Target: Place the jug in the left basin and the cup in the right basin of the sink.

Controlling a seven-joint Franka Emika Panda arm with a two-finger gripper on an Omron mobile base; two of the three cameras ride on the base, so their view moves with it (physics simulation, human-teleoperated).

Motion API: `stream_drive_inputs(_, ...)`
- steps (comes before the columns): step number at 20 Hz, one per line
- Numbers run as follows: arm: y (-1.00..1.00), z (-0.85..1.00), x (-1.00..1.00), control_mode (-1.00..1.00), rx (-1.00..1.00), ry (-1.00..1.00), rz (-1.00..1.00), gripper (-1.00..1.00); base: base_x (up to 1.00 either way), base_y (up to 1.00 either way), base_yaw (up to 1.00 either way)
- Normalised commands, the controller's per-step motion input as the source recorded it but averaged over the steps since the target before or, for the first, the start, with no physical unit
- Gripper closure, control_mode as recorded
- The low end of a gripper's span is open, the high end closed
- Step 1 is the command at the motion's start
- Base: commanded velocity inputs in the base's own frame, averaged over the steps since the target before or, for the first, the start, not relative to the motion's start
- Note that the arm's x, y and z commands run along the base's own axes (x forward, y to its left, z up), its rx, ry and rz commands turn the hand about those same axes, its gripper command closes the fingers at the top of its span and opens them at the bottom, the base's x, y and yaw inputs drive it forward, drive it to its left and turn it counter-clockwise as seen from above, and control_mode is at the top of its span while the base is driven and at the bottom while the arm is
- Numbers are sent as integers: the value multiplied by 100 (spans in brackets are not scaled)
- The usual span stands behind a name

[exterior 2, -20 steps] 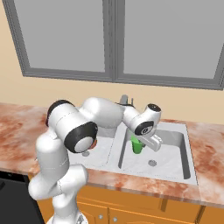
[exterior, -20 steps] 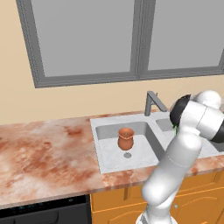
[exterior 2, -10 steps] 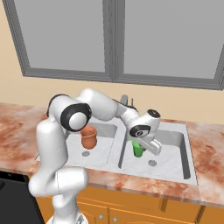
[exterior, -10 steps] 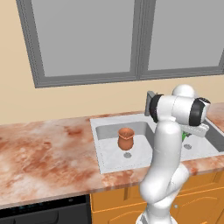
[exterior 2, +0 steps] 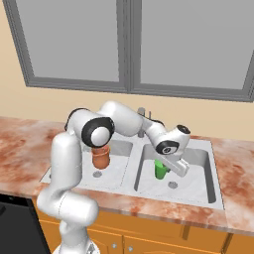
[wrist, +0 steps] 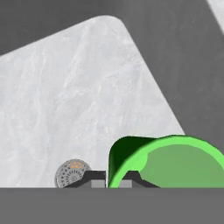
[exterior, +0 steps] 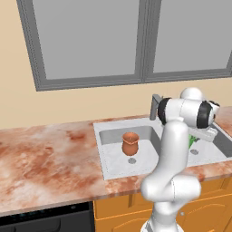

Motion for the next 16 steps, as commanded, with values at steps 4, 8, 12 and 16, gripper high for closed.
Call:
stream_drive_inputs(4,0,-28,12,-100,0,3,0,100,0,0,0)
stream_drive_inputs(8,0,-34,16,-100,0,1,0,100,0,0,0)
stream_drive_inputs(12,-3,-32,14,-100,0,0,0,100,0,0,0)
stream_drive_inputs(16,-6,-29,14,-100,0,0,0,100,0,0,0)
